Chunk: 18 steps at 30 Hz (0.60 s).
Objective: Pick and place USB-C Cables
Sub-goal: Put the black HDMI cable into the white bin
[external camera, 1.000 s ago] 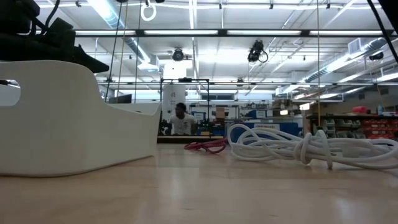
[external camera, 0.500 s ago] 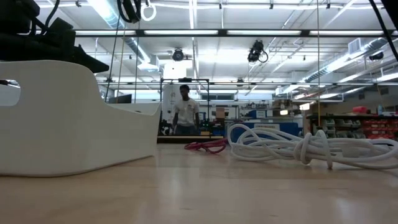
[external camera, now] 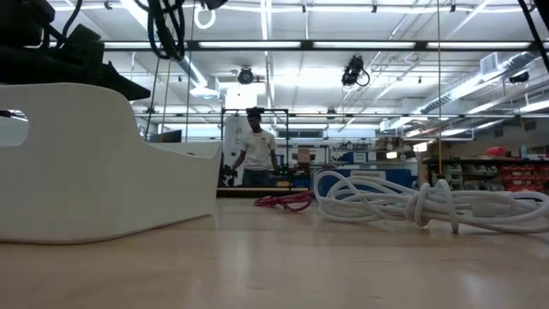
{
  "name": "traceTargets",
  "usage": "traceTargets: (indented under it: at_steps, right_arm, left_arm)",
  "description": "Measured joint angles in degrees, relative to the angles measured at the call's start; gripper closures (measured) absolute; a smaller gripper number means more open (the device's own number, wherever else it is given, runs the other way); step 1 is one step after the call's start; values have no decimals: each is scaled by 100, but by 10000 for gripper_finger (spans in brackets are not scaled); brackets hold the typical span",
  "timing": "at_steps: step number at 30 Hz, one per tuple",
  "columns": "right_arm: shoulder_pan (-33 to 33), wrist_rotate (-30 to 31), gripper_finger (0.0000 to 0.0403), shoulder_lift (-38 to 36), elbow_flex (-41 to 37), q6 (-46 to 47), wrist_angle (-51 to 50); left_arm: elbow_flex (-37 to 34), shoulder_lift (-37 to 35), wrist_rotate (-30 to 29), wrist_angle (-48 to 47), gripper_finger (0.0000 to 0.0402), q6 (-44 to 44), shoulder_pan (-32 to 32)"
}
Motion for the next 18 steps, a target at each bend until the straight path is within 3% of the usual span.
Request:
traceTargets:
  at_steps: [12, 18]
  right_arm:
    - [-95, 102, 288, 7, -1073, 136, 998]
    - [-70, 31, 288, 8, -195, 329, -365]
  left_arm:
    - [0, 0, 1, 0, 377, 0, 0]
    - [0, -2, 0, 0, 377, 0, -2]
